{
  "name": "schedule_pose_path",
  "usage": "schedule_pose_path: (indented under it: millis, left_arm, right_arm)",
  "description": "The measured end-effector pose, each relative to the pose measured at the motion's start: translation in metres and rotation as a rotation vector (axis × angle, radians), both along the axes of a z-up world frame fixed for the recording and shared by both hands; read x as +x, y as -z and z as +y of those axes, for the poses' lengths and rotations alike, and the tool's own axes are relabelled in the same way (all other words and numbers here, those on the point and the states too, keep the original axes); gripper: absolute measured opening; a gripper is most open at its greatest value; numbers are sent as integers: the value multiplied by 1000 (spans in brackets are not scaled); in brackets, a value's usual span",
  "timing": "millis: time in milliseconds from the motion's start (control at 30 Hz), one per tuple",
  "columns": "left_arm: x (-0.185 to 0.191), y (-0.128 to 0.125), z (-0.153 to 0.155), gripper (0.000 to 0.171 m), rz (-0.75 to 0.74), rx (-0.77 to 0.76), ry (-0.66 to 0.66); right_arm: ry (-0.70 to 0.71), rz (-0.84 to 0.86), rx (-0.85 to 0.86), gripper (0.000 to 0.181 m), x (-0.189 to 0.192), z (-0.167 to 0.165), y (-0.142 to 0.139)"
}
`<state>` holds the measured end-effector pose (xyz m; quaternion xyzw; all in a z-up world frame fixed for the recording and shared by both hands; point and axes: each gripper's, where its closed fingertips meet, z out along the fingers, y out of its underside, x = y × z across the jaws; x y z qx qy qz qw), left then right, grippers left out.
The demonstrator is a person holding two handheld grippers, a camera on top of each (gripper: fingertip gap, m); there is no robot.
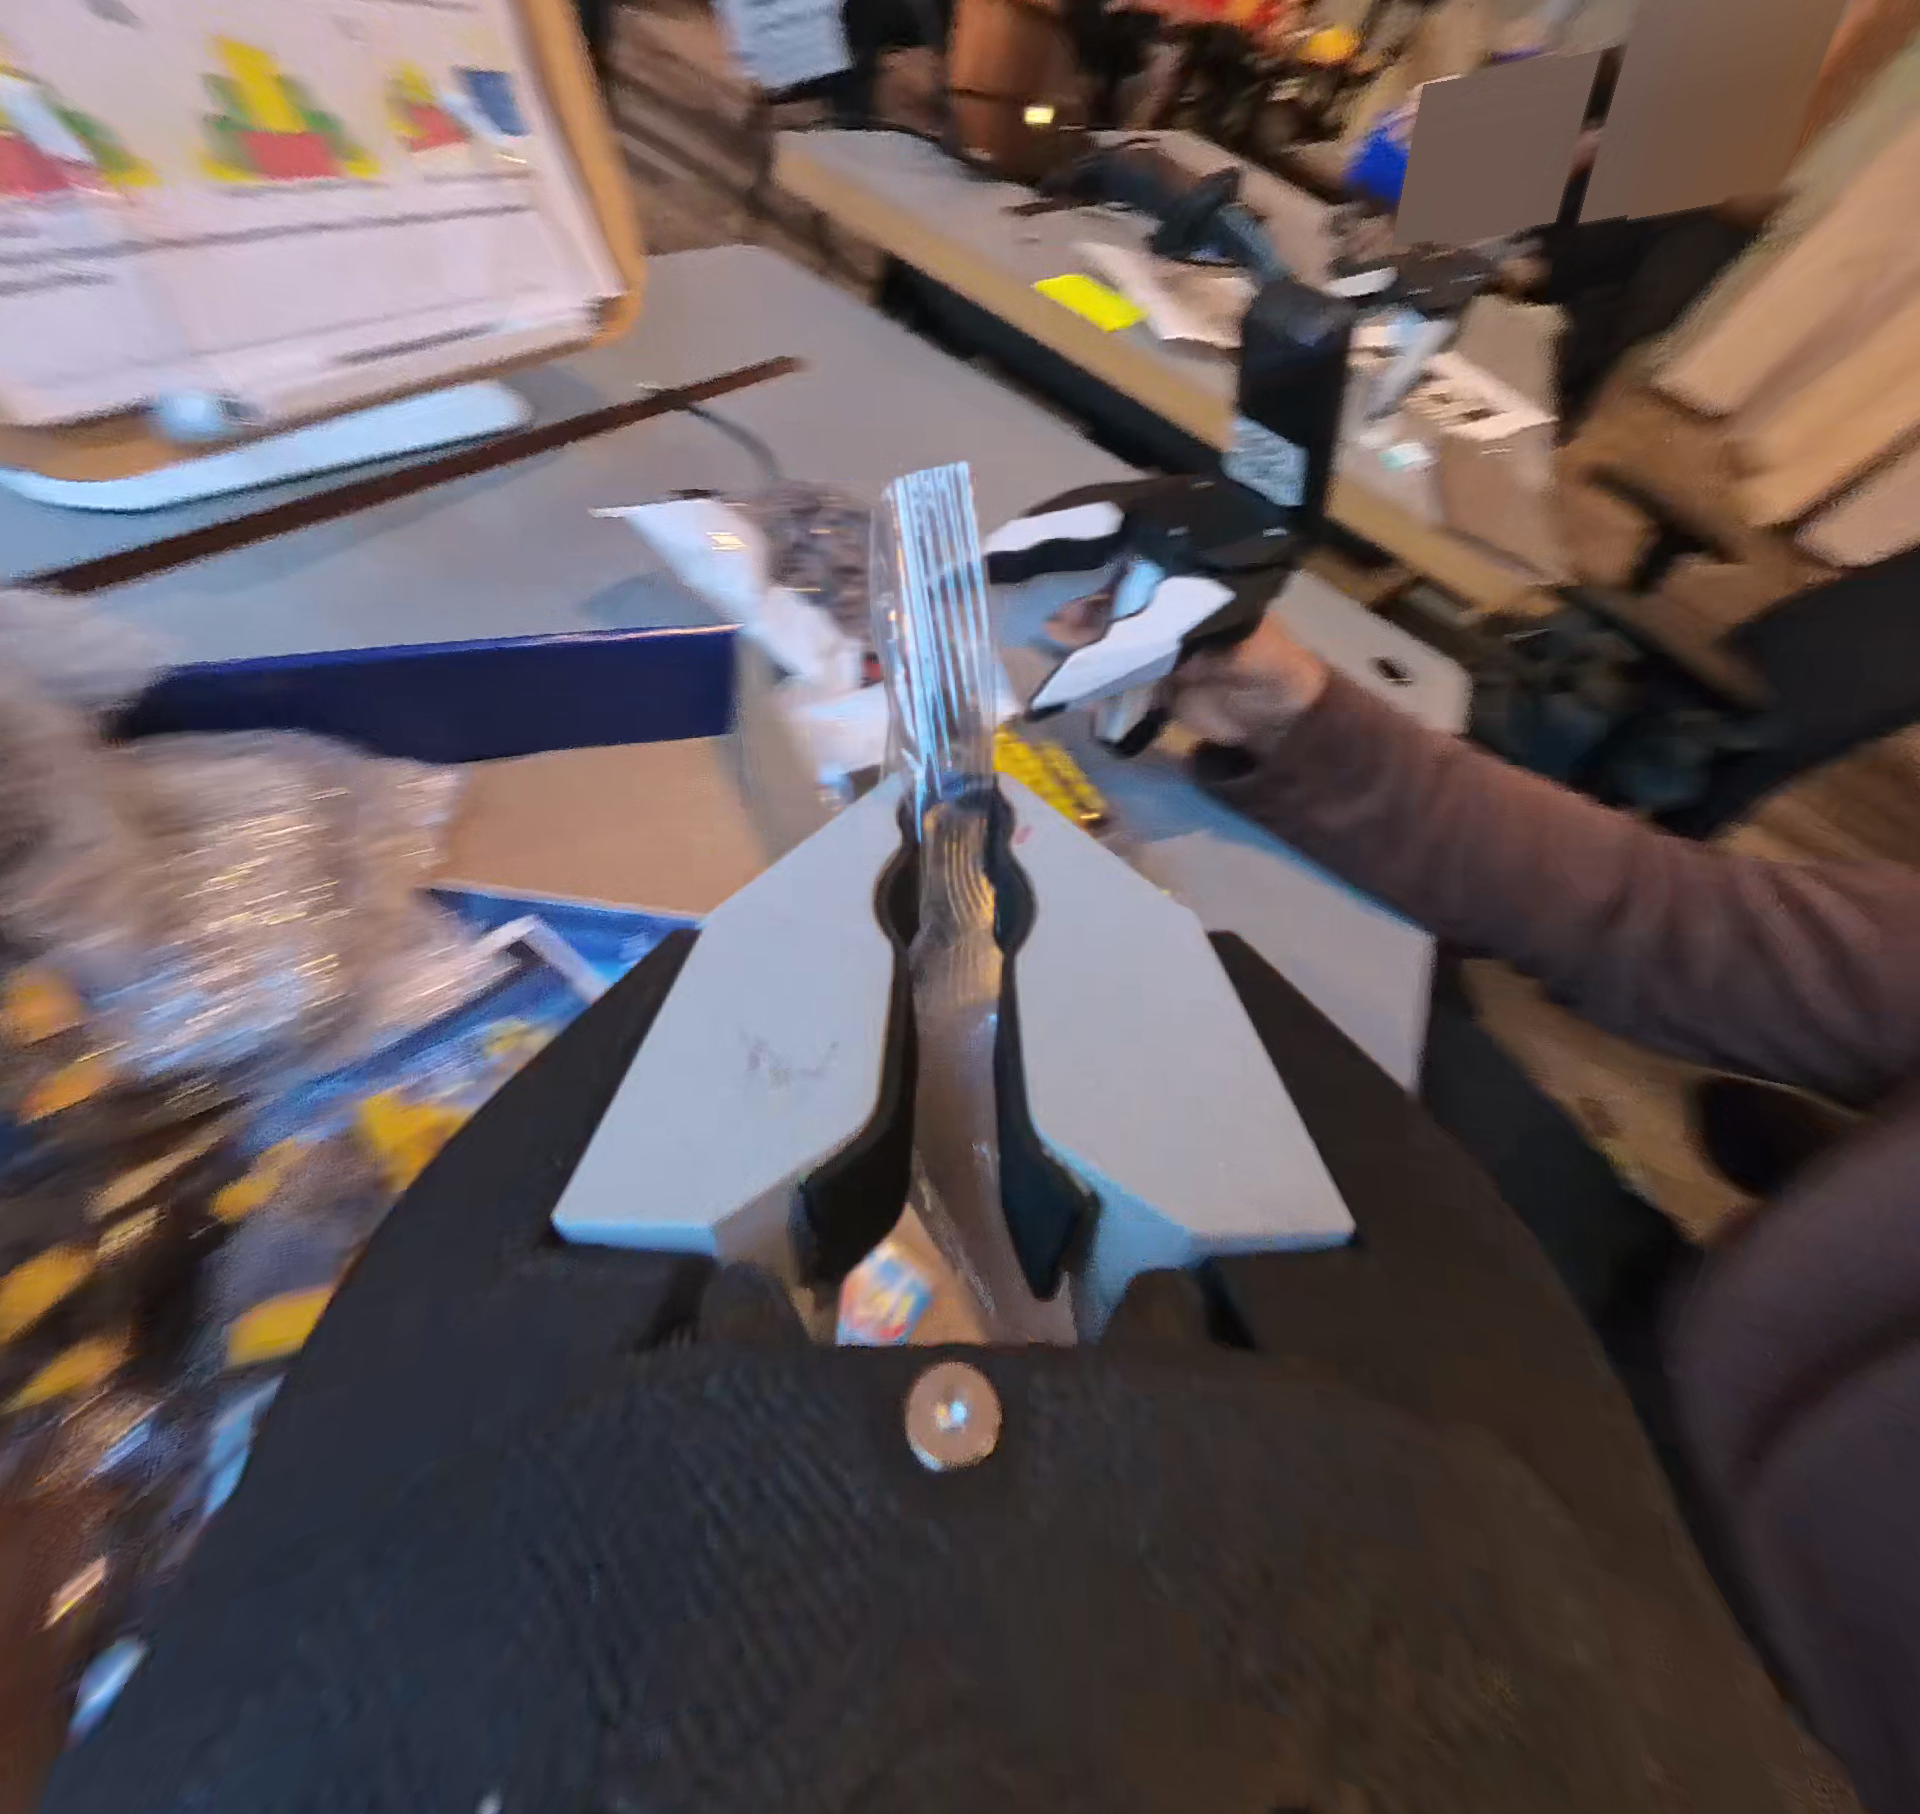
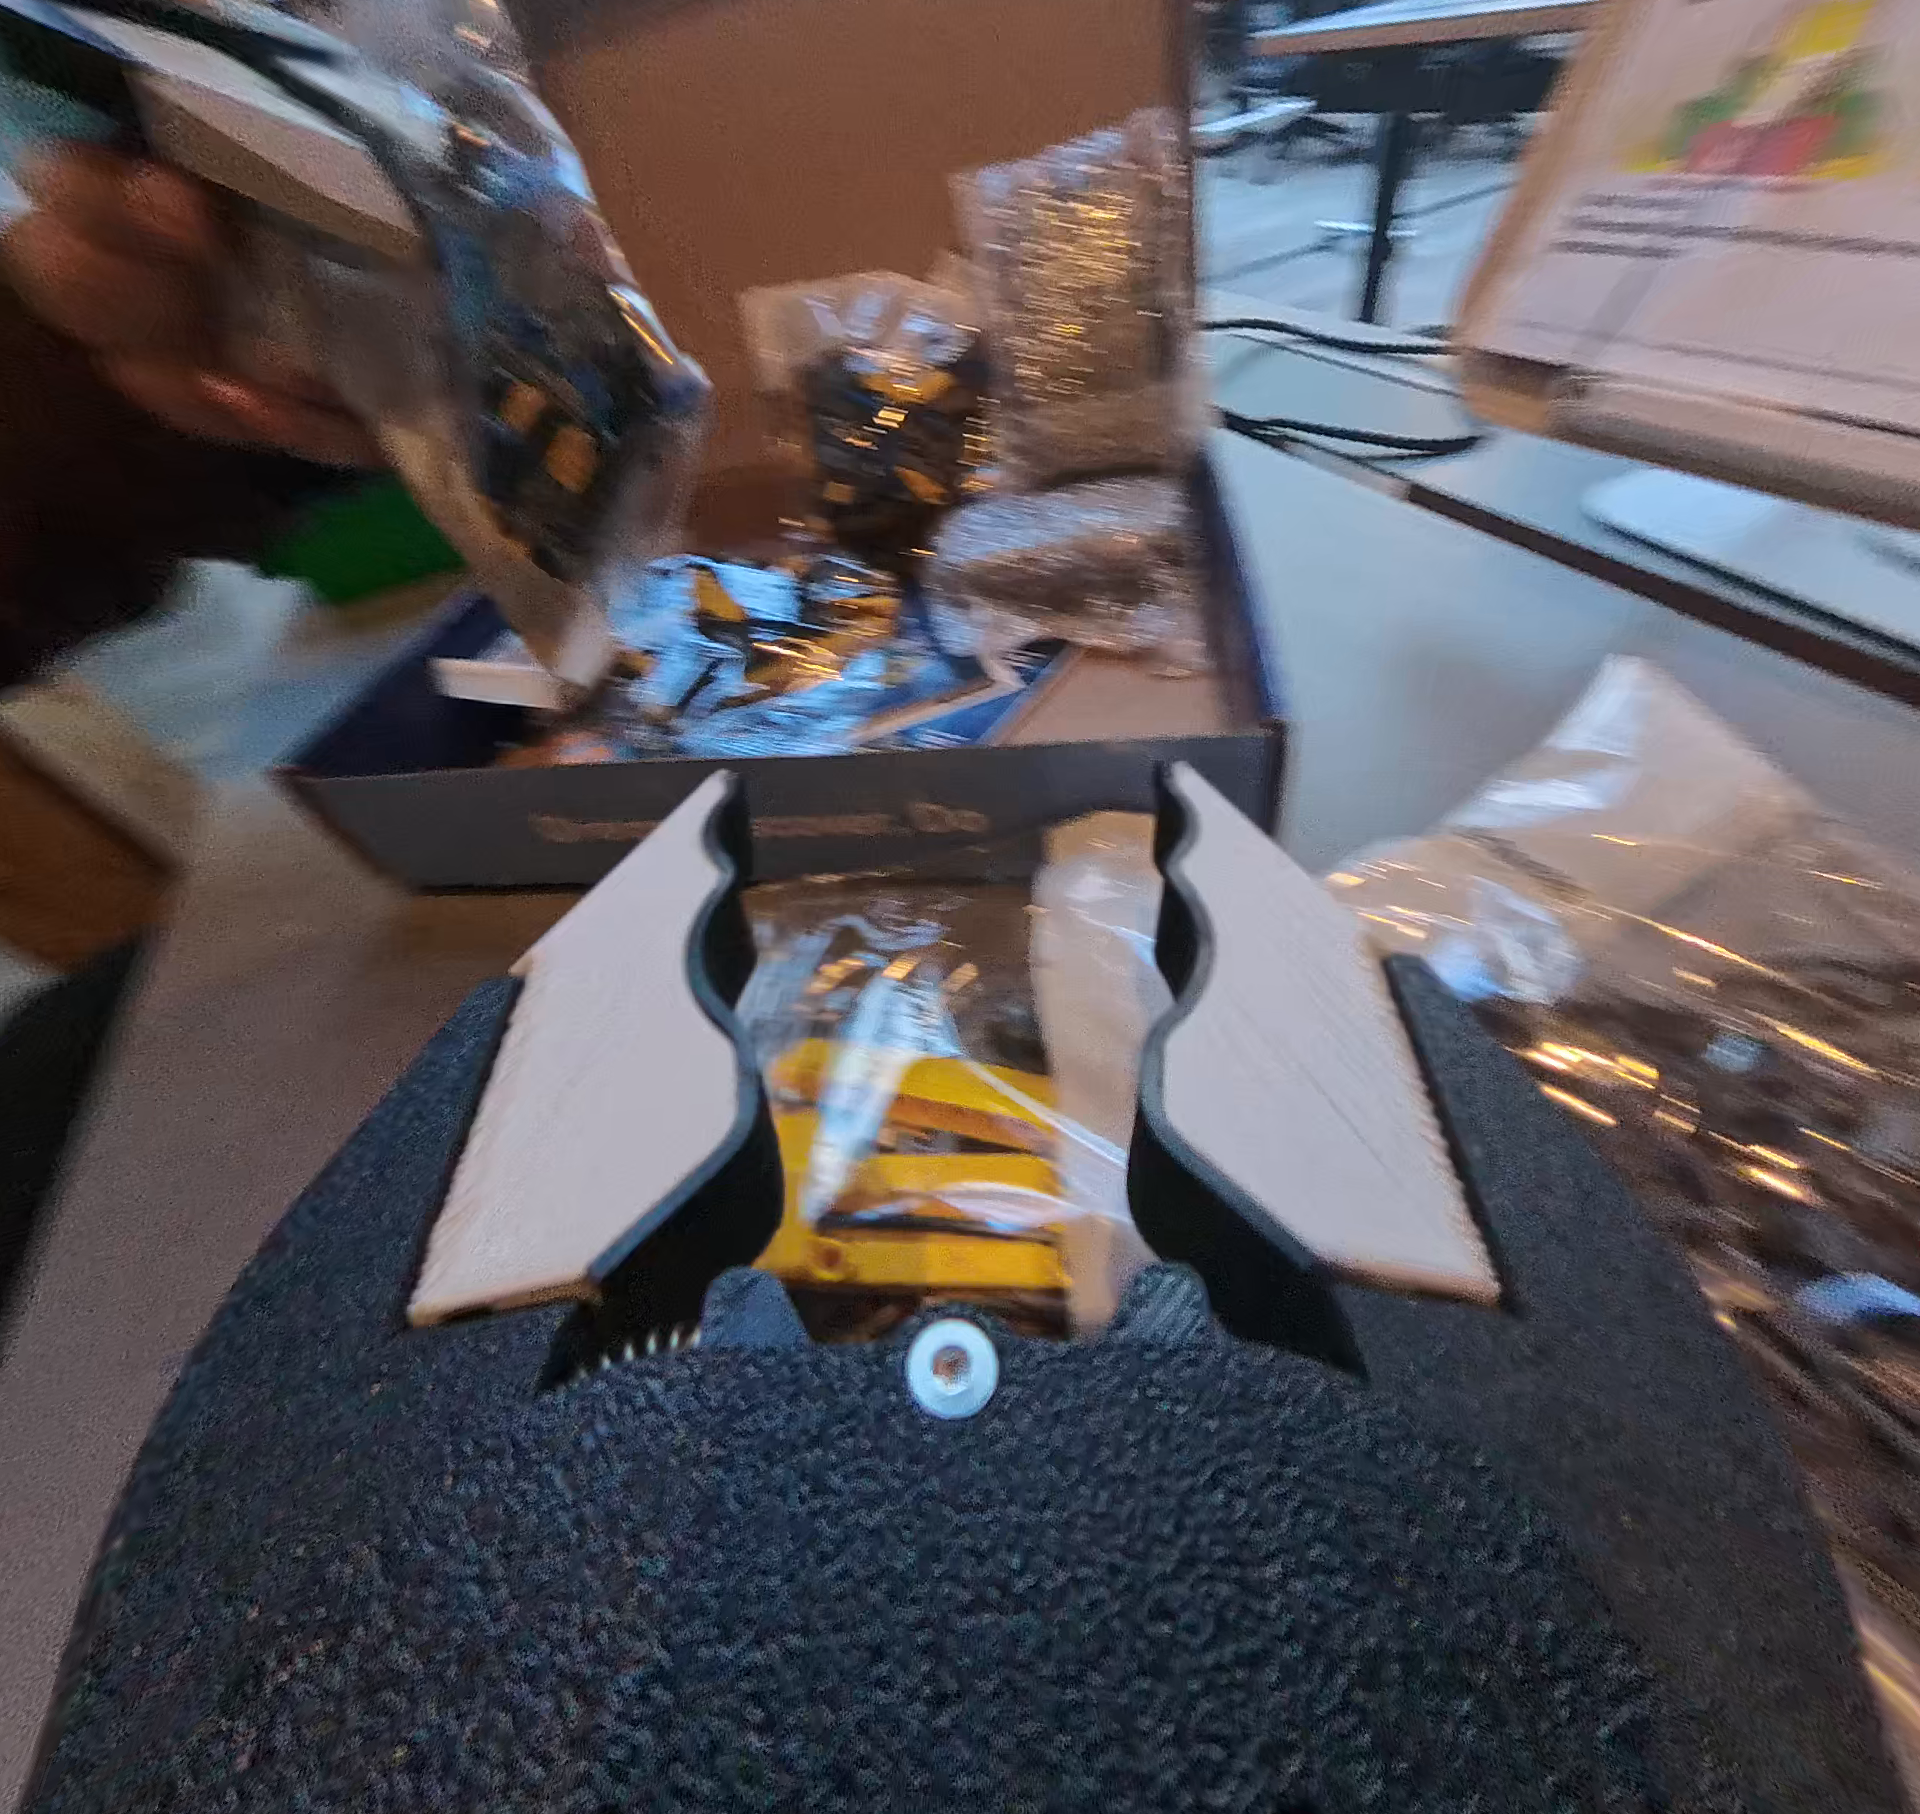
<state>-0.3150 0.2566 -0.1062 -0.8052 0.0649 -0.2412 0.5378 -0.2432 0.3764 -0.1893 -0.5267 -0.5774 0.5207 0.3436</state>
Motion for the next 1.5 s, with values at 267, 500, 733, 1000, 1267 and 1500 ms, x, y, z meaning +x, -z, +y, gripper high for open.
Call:
schedule_pose_path:
  millis: [267,500,733,1000,1267,1500]
  left_arm:
    - [67,13,44,6,-156,44,188]
    - [42,48,46,2,-71,-2,85]
    - [61,92,36,0,222,-69,189]
    - [67,100,46,8,223,-55,220]
    - [58,104,50,4,295,-20,123]
    - [44,102,54,4,218,-40,54]
  right_arm:
    - [-405,63,-196,26,9,-78,-13]
    - [-272,122,-306,11,13,-30,-29]
    - [-142,59,-429,7,27,24,-19]
    - [-123,41,-429,5,34,38,-12]
    - [27,305,125,2,55,36,-72]
    - [-353,-78,578,33,57,-55,19]
